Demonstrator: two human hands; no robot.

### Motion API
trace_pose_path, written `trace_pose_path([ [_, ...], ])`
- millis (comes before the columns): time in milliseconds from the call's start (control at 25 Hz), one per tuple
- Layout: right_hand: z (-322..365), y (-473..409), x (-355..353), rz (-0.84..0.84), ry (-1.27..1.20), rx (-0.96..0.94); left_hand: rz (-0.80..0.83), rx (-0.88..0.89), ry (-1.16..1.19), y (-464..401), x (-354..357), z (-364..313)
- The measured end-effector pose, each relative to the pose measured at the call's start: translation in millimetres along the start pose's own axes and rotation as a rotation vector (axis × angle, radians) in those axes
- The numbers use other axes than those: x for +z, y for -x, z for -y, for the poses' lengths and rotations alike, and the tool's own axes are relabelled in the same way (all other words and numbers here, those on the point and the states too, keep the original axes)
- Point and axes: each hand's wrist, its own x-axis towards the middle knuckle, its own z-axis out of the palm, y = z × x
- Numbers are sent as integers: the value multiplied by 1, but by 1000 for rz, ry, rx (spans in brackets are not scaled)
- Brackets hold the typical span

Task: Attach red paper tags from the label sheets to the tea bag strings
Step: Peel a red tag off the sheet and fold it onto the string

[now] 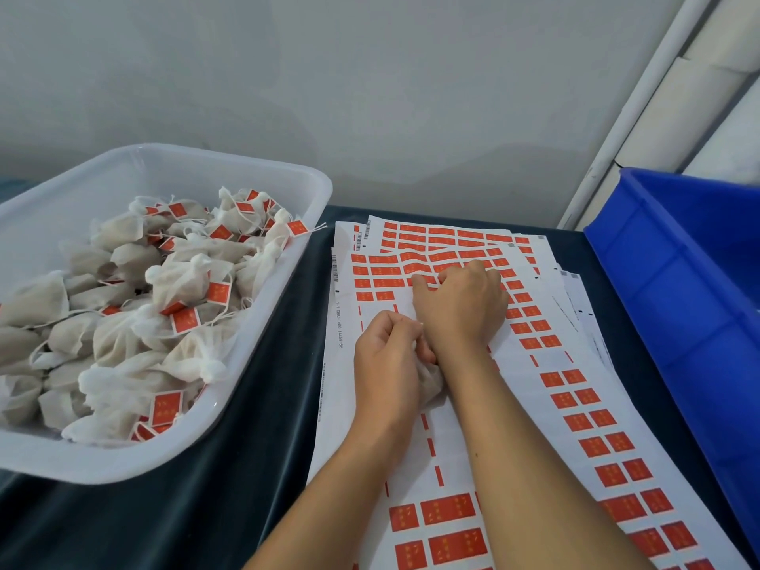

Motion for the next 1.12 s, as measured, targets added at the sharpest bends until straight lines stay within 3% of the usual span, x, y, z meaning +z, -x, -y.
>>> trace_pose_path([
  [280,5,-8,-6,127,-129,24,-9,19,-21,-4,-1,4],
  [560,3,-29,-11,342,-337,283,-21,23,25,-7,0,6],
  [1120,0,-45,-15,490,-428,364,-18,21,36,-5,0,5],
])
